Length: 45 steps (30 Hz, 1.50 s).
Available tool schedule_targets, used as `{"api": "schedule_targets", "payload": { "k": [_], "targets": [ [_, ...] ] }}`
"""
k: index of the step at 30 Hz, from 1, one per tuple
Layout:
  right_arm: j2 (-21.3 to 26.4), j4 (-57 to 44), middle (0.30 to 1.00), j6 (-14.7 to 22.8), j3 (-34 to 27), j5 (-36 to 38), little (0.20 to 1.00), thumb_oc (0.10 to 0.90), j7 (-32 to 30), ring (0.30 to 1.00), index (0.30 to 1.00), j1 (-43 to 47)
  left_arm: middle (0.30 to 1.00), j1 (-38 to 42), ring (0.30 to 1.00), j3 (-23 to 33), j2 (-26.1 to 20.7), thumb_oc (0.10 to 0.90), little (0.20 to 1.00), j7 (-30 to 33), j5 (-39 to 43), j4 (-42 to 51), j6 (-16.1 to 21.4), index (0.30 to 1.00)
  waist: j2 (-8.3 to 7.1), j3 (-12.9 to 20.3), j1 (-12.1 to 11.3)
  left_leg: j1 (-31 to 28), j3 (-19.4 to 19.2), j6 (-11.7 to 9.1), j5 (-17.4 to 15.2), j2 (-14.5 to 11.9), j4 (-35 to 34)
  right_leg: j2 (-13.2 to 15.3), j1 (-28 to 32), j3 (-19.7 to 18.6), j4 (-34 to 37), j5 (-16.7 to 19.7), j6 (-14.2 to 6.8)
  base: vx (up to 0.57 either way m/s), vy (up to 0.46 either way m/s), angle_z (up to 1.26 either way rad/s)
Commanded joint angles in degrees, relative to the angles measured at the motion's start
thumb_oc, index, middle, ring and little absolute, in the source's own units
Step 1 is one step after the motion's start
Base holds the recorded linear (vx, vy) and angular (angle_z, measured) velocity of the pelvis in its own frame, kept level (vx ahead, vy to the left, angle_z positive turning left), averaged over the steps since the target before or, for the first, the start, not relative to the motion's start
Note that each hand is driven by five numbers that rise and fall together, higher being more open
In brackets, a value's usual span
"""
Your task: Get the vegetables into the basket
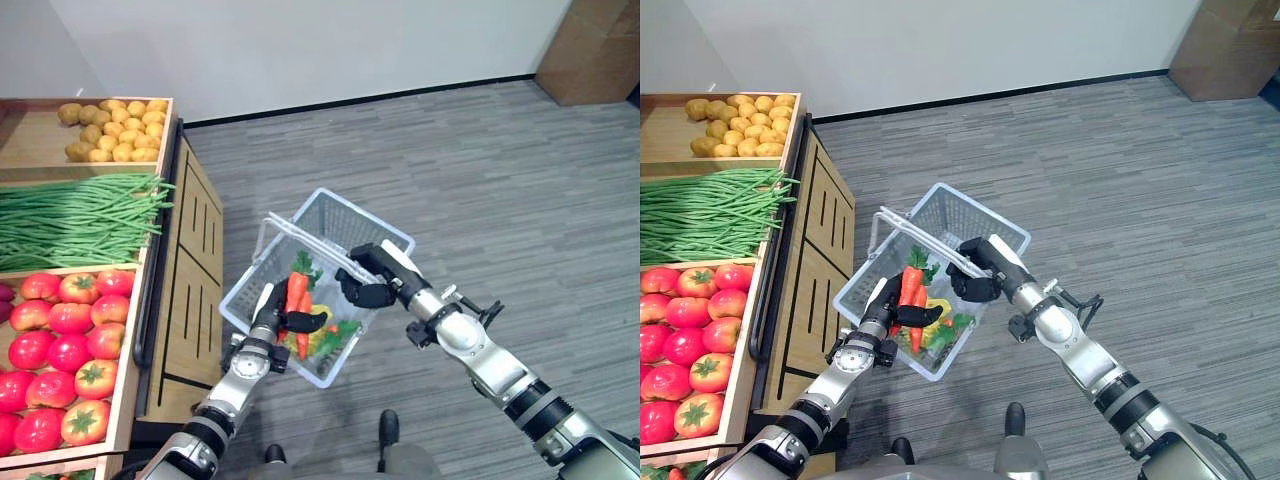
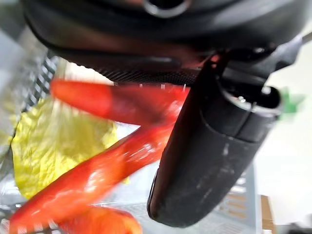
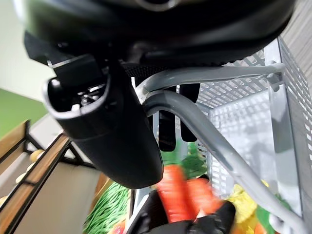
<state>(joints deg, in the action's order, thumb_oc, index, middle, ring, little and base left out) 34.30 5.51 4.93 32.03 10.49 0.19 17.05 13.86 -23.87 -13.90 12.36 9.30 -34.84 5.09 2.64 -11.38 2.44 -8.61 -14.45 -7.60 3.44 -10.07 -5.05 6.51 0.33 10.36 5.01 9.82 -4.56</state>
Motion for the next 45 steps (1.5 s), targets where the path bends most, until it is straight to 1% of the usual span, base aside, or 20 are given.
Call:
{"api": "schedule_targets", "payload": {
  "k": [1, 9, 14, 17, 19, 20, 23, 26, 27, 30, 31, 32, 34, 38, 39, 41, 42, 43, 44, 45],
  "targets": [
    [-4.8, -12.2, 0.300, 10.4, -3.5, 7.0, 0.300, 0.400, -1.8, 0.300, 0.300, 7.1, 1.000, 10.3, 1.000, -0.9, -0.1, 0.900, 1.000, 2.9, -2.8, -4.0, 3.2, 1.000, -2.84, 3.3, 0.3, 2.2, 0.0, 0.2, -0.6, 1.0, 0.0, 2.8, 6.1, 3.4, 0.0, -7.9, -4.9, 0.00, 0.000, 0.00],
    [-5.5, -11.5, 0.300, 9.9, -2.9, 6.5, 0.300, 0.400, -1.8, 0.300, 0.300, 6.7, 1.000, 10.4, 1.000, -0.7, 0.1, 0.900, 1.000, 3.2, -4.5, -5.4, 2.4, 1.000, -2.76, 3.4, 0.2, 2.3, 0.1, 0.2, -0.7, 1.1, 0.0, 3.0, 6.0, 3.6, 0.0, -7.7, -5.0, 0.00, 0.000, 0.00],
    [-5.1, -10.0, 0.300, 9.5, -3.4, 3.3, 0.300, 0.400, -2.6, 0.300, 0.300, 6.1, 1.000, 10.4, 1.000, -0.1, -0.4, 0.900, 1.000, 3.7, -6.1, -4.6, 2.4, 1.000, -2.92, 3.4, 0.0, 2.4, 0.3, 0.2, -0.7, 1.2, 0.0, 3.2, 6.2, 4.0, 0.0, -7.7, -5.0, 0.00, 0.000, 0.00],
    [-3.7, -6.8, 0.300, 8.4, -6.5, -1.5, 0.300, 0.400, -3.8, 0.300, 0.300, 4.0, 1.000, 8.6, 1.000, -1.3, -3.6, 0.900, 1.000, 1.1, -8.3, 4.0, 3.3, 1.000, -2.82, 3.7, -0.5, 2.5, 0.9, 0.3, -0.8, 1.4, 0.0, 3.3, 6.5, 4.6, 0.0, -7.7, -5.1, 0.00, -0.001, 0.03],
    [-3.9, -5.0, 0.300, 8.3, -7.7, -2.2, 0.300, 0.400, -4.2, 0.300, 0.300, 3.0, 1.000, 7.7, 1.000, -1.8, -4.9, 0.900, 1.000, -0.3, -8.2, 7.4, 3.8, 1.000, -2.80, 3.7, -0.7, 2.5, 1.1, 0.4, -0.8, 1.4, 0.0, 3.4, 6.6, 4.9, 0.0, -7.7, -5.1, 0.00, 0.003, 0.07],
    [-3.8, -1.3, 0.300, 7.5, -10.1, -4.7, 0.300, 0.400, -5.3, 0.300, 0.300, 1.4, 1.000, 5.5, 1.000, -2.9, -7.5, 0.900, 1.000, -4.3, -6.5, 13.9, 5.0, 1.000, -2.54, 3.8, -1.2, 2.6, 1.5, 0.5, -0.9, 1.5, 0.0, 3.5, 6.9, 5.2, 0.0, -7.7, -5.2, 0.00, 0.005, 0.06],
    [-3.4, 1.3, 0.300, 7.1, -11.9, -8.4, 0.300, 0.400, -6.3, 0.300, 0.300, 0.1, 1.000, 3.5, 1.000, -3.4, -9.5, 0.900, 1.000, -7.4, -4.6, 18.8, 5.8, 1.000, -2.52, 4.1, -1.6, 2.5, 2.0, 0.5, -0.9, 1.5, 0.0, 3.6, 7.2, 5.6, 0.0, -7.8, -5.2, 0.01, 0.004, 0.09],
    [-4.4, 7.9, 0.300, 6.3, -16.0, -10.0, 0.300, 0.400, -8.4, 0.300, 0.300, -3.0, 1.000, -1.6, 1.000, -5.1, -13.1, 0.900, 1.000, -15.4, 4.7, 27.6, 7.1, 1.000, -2.29, 4.4, -2.2, 2.6, 2.8, 0.6, -1.0, 1.7, 0.0, 3.5, 7.6, 6.1, 0.0, -8.0, -5.2, 0.00, 0.001, 0.13],
    [-4.5, 8.0, 0.300, 6.3, -16.0, -10.0, 0.300, 0.400, -8.4, 0.300, 0.300, -3.0, 1.000, -1.7, 1.000, -5.0, -13.3, 0.900, 1.000, -15.5, 4.8, 27.8, 7.0, 1.000, -2.36, 4.5, -2.3, 2.6, 2.8, 0.6, -1.0, 1.7, 0.0, 3.5, 7.6, 6.2, 0.0, -8.0, -5.2, 0.00, 0.004, 0.05],
    [-5.3, 14.3, 0.300, 5.9, -17.5, -10.8, 0.300, 0.400, -9.6, 0.300, 0.300, -4.3, 1.000, -5.4, 1.000, -6.1, -16.1, 0.900, 1.000, -21.6, 14.9, 32.7, 6.4, 1.000, -2.22, 4.6, -2.7, 2.5, 3.2, 0.7, -1.0, 1.8, 0.0, 3.5, 8.0, 6.4, 0.0, -8.1, -5.1, 0.00, 0.004, 0.05],
    [-6.1, 19.5, 0.300, 5.9, -18.2, -11.4, 0.300, 0.400, -10.2, 0.300, 0.300, -5.2, 1.000, -7.8, 1.000, -6.4, -17.9, 0.900, 1.000, -24.3, 18.3, 34.0, 6.1, 1.000, -2.24, 4.8, -3.0, 2.3, 3.4, 0.7, -1.1, 1.8, 0.0, 3.5, 8.2, 6.5, 0.0, -8.3, -5.0, 0.00, -0.002, 0.06],
    [-6.2, 19.5, 0.300, 5.9, -18.2, -11.4, 0.300, 0.400, -10.2, 0.300, 0.300, -5.2, 1.000, -7.8, 1.000, -6.4, -17.9, 0.900, 1.000, -24.3, 18.3, 34.0, 6.1, 1.000, -2.25, 4.8, -3.0, 2.3, 3.4, 0.7, -1.1, 1.8, 0.0, 3.5, 8.2, 6.5, 0.0, -8.3, -5.0, 0.00, 0.001, 0.05],
    [-6.8, 27.4, 0.300, 5.7, -20.1, -11.2, 0.300, 0.400, -11.0, 0.300, 0.300, -7.6, 1.000, -12.1, 1.000, -6.0, -19.0, 0.900, 1.000, -27.4, 21.9, 32.3, 4.9, 1.000, -2.13, 4.8, -3.4, 2.4, 3.8, 0.7, -0.9, 1.9, 0.0, 3.4, 8.4, 6.9, 0.0, -8.4, -4.9, -0.01, 0.000, 0.02],
    [-8.2, 33.8, 0.300, 6.0, -22.8, -8.4, 0.300, 0.400, -11.3, 0.300, 0.300, -10.3, 1.000, -15.4, 1.000, -4.7, -19.0, 0.900, 1.000, -27.1, 18.7, 26.5, 5.0, 1.000, -2.09, 4.8, -3.5, 2.5, 4.1, 0.8, -0.8, 2.1, 0.0, 3.5, 8.4, 7.0, 0.0, -8.3, -5.0, -0.02, -0.002, 0.04],
    [-8.8, 36.4, 0.300, 6.1, -23.1, -8.0, 0.300, 0.400, -11.6, 0.300, 0.300, -10.7, 1.000, -16.5, 1.000, -4.4, -17.8, 0.900, 1.000, -26.5, 16.5, 22.2, 5.1, 1.000, -2.04, 4.8, -3.7, 2.6, 4.2, 0.8, -0.8, 2.2, 0.0, 3.5, 8.5, 7.1, 0.0, -8.3, -4.9, 0.00, 0.000, 0.00],
    [-11.0, 43.8, 0.300, 6.7, -25.7, -3.9, 0.300, 0.400, -12.1, 0.300, 0.300, -12.3, 1.000, -18.4, 1.000, -1.3, -12.9, 0.900, 1.000, -22.7, 9.3, 7.2, 5.4, 1.000, -2.01, 4.5, -3.9, 2.4, 4.4, 0.8, -0.9, 2.4, 0.0, 3.5, 8.7, 7.2, 0.0, -8.4, -5.0, 0.00, 0.000, 0.00],
    [-11.0, 43.9, 0.300, 6.8, -25.7, -3.9, 0.300, 0.400, -12.1, 0.300, 0.300, -12.2, 1.000, -18.3, 1.000, -1.3, -12.8, 0.900, 1.000, -22.7, 9.2, 7.0, 5.5, 1.000, -1.98, 4.6, -3.8, 2.6, 4.4, 0.9, -0.7, 2.4, 0.0, 3.5, 8.5, 7.3, 0.0, -8.3, -4.9, 0.00, 0.000, 0.00],
    [-11.4, 45.2, 0.300, 6.8, -26.3, -3.4, 0.300, 0.400, -12.2, 0.300, 0.300, -12.8, 1.000, -18.7, 1.000, 0.1, -11.2, 0.900, 1.000, -21.5, 8.1, 3.6, 5.2, 1.000, -1.95, 4.6, -3.8, 2.8, 4.5, 0.9, -0.6, 2.4, 0.0, 3.5, 8.4, 7.4, 0.0, -8.3, -4.9, 0.00, 0.000, 0.00],
    [-12.6, 49.7, 0.300, 6.5, -28.0, -1.9, 0.300, 0.400, -12.5, 0.300, 0.300, -14.1, 1.000, -19.9, 1.000, 3.9, -7.5, 0.900, 1.000, -19.0, 6.4, -4.6, 4.4, 1.000, -2.03, 4.6, -4.0, 2.9, 4.5, 0.9, -0.5, 2.4, 0.0, 3.5, 8.4, 7.4, 0.0, -8.3, -4.9, 0.00, 0.000, 0.00],
    [-12.5, 49.8, 0.300, 6.6, -27.9, -1.8, 0.300, 0.400, -12.5, 0.300, 0.300, -14.0, 1.000, -19.8, 1.000, 3.9, -7.3, 0.900, 1.000, -19.0, 6.3, -4.9, 4.5, 1.000, -1.98, 4.7, -3.9, 3.0, 4.5, 0.9, -0.5, 2.4, 0.0, 3.5, 8.3, 7.4, 0.0, -8.3, -4.9, -0.03, 0.003, 0.06]
  ]
}}
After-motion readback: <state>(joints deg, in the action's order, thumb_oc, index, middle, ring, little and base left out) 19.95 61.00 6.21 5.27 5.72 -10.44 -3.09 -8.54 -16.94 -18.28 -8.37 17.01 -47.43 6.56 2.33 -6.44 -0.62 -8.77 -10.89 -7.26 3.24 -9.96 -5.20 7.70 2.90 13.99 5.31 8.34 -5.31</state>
